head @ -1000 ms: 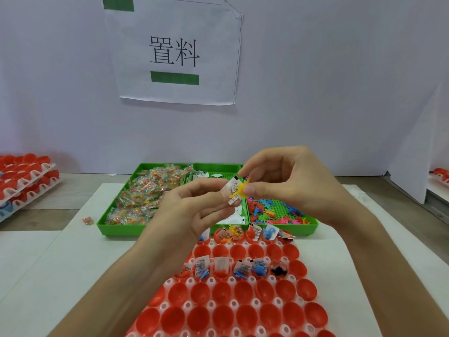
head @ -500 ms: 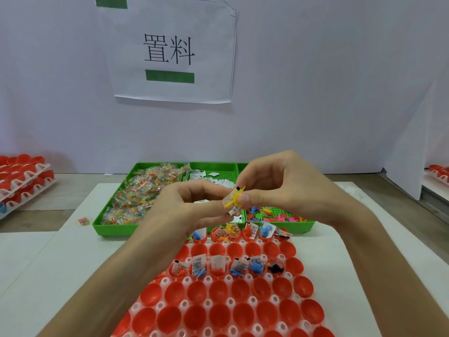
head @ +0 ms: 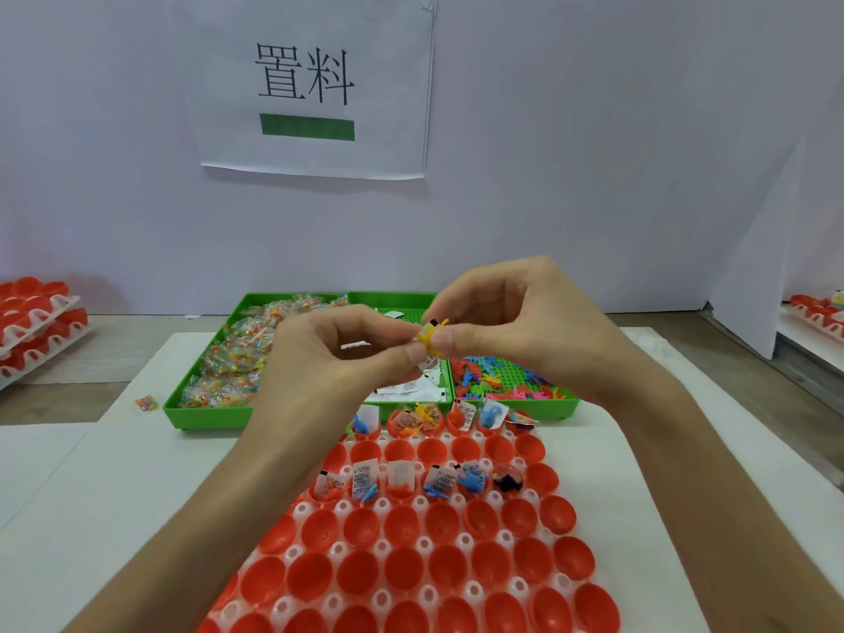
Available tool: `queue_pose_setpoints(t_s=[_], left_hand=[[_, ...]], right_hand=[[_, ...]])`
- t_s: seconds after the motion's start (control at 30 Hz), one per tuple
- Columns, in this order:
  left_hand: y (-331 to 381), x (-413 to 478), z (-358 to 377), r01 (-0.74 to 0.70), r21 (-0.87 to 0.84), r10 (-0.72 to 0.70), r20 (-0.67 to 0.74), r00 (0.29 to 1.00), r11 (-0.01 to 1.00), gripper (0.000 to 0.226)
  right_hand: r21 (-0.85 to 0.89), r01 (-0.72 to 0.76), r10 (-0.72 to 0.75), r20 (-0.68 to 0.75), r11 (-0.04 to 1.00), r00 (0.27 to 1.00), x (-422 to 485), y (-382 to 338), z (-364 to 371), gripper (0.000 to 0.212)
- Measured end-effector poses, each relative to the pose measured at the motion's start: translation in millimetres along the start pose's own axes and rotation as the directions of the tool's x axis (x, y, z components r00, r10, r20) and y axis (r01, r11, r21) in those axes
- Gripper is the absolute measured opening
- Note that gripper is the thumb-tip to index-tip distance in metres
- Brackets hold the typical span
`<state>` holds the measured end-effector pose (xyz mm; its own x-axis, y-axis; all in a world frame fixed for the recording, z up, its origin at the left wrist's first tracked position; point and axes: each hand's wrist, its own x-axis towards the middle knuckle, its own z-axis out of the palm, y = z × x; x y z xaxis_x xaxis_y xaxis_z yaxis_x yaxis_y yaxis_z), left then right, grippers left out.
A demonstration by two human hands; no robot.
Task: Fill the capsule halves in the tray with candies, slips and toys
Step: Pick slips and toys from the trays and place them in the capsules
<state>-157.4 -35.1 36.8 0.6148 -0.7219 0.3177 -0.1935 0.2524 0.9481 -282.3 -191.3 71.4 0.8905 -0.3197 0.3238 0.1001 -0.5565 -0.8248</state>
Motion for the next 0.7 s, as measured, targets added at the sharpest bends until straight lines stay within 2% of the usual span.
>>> queue_pose_setpoints(t_s=[0.1,0.23,0.33,0.43,0.7], left_hand=[[-3.5,-3.3,5.4,0.051,0.011,-0.052,0.063,0.997,0.999,0.015],[-9.4,-9.7,16.8,0.077,0.100,-0.099,0.238,0.966,0.992,0.013],[-9.1,-8.2,15.2,0.102,0.059,-0.113,0.214,0.970,0.993,0.010],[-4.5,-5.6,8.9,0.099,0.007,-0.099,0.158,0.983,0.995,0.008],[-3.1,-1.2,3.1,0.087,0.020,-0.088,0.128,0.988,0.996,0.010]], right_hand=[[-0.050,0.002,-0.001,0.026,0.999,1.000,-9.8,4.6,-3.8,0.010],[-0.075,-0.064,0.067,0.040,0.995,0.997,-35.5,17.5,-24.0,0.011],[-0.242,-0.164,0.173,0.015,0.956,0.985,-55.9,32.4,-42.8,0.014],[-0.398,-0.221,0.265,0.061,0.890,0.962,-71.0,47.2,-42.7,0.014],[-0.454,-0.224,0.273,0.043,0.862,0.961,-78.3,67.8,-27.2,0.013]])
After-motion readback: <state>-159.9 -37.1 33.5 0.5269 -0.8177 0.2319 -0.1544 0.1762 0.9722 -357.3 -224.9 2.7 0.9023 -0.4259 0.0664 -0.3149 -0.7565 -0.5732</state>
